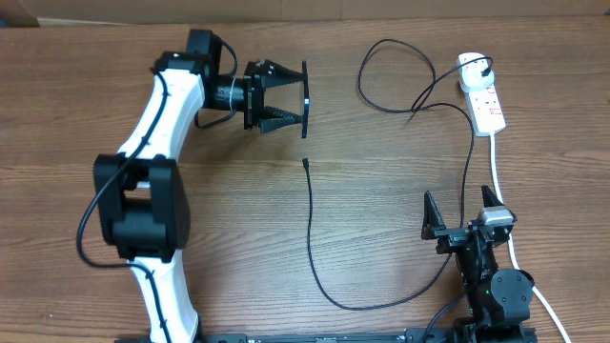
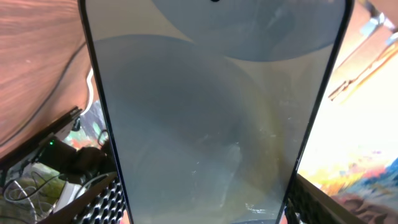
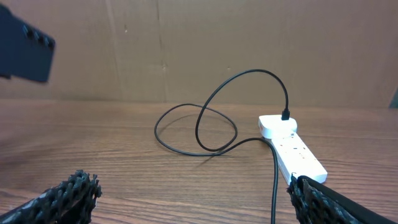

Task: Plug charger to phone and switch on socket
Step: 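Hold the phone upright with the left gripper, then lower it toward center, then raise the right arm and move the right gripper over the cable end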

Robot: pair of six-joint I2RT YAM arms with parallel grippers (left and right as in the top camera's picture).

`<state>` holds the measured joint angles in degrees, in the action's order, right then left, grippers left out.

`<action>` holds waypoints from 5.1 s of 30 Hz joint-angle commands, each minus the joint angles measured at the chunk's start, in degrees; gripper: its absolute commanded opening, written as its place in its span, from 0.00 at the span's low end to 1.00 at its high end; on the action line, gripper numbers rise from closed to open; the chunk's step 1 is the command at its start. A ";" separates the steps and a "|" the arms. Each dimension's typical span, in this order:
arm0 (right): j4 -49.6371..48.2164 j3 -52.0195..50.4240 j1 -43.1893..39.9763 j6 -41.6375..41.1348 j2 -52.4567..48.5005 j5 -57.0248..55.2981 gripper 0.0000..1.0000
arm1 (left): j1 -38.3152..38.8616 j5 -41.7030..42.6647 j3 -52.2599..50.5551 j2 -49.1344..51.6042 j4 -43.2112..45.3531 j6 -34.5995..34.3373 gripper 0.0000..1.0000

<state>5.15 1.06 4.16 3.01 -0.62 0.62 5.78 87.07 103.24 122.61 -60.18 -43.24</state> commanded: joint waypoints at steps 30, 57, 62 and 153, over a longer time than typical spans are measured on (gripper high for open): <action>-0.28 -0.59 0.00 0.07 0.46 -0.55 1.00 | -5.18 3.13 0.13 -10.64 0.85 -19.21 0.50; -0.28 -0.59 0.00 0.07 0.46 -0.55 1.00 | -5.18 1.05 0.13 -10.64 1.97 -18.95 0.50; -0.28 -0.59 0.00 0.07 0.46 -0.55 1.00 | -5.18 1.03 0.13 -10.64 1.99 -18.95 0.50; -49.53 4.09 0.04 -19.32 0.46 42.56 1.00 | 7.19 -92.43 0.09 -10.51 -2.21 4.74 0.50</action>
<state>-43.70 1.23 4.16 -10.83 -0.54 47.44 15.31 -5.37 103.20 114.37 -61.93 -39.83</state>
